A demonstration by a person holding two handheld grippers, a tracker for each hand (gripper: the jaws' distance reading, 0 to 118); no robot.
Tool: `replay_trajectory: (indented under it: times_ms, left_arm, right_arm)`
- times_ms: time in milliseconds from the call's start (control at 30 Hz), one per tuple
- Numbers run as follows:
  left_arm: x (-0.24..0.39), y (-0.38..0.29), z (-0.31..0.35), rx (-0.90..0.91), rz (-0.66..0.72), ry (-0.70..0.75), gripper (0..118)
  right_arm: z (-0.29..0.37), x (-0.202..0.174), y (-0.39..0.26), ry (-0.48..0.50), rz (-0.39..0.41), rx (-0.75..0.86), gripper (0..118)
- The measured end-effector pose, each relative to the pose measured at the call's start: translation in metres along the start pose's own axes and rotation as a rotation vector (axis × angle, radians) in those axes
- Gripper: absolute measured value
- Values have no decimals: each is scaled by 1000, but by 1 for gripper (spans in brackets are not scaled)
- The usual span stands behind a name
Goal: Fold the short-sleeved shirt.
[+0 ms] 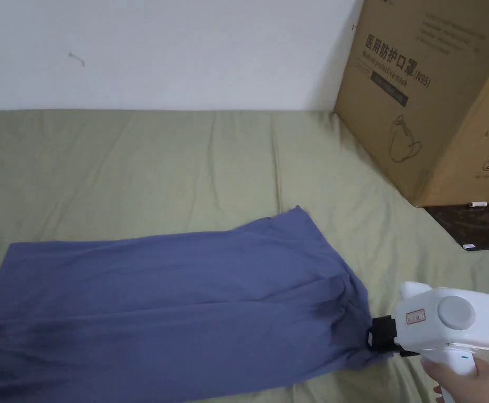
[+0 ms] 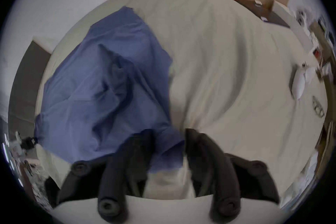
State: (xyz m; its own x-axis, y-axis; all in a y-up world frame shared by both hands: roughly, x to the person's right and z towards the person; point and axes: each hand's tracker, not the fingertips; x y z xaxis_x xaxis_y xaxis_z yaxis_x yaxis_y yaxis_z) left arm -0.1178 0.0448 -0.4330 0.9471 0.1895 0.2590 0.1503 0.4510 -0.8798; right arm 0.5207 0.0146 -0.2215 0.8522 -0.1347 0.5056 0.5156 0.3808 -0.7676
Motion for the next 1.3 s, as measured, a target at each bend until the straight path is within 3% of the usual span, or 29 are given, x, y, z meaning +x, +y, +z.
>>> replay_trajectory:
  times_ms: [33,133,367,600,833,900,933,967,1000,1033,1067,1100,1133,1300]
  left_arm:
    - [-1,0,-1,-1,8,-3,5]
    - [-2,0,3,1,24,-11,5]
    - [0,9,32,22,-41,-19,5]
    - [-11,-25,75,4,-99,-28,5]
    - [-27,-77,72,-84,-77,-59,5]
    - [-28,-84,68,-77,-56,-65,8]
    - [-28,-85,69,-65,-46,-60,19]
    - [-28,-86,69,-55,-42,-47,38]
    - [-28,-86,71,-40,-40,-35,68]
    - [-28,-87,73,-29,-37,-33,112]
    - [-29,-87,74,-23,-34,-35,118]
    - [-28,-84,85,58,-16,-59,113]
    - [-25,-79,91,88,-18,-73,113]
    - [0,-55,103,152,-24,-69,113]
  right_arm:
    - [4,-5,-2,4,26,-3,14]
    - [21,-4,-5,31,36,15,9]
    - [82,12,-19,81,-10,82,8]
    - [122,24,-70,116,-36,57,8]
    - [100,28,-127,84,-21,-56,8]
    - [92,28,-134,86,-79,-67,8]
    - [91,26,-136,74,-99,-60,11]
    - [92,24,-137,60,-106,-48,17]
    - [94,21,-139,48,-106,-35,29]
    - [96,17,-139,33,-96,-20,64]
    - [98,13,-139,25,-80,-3,99]
    - [101,7,-138,16,-52,18,118]
    - [110,2,-138,-18,-33,49,115]
    - [126,-50,-116,7,76,148,115]
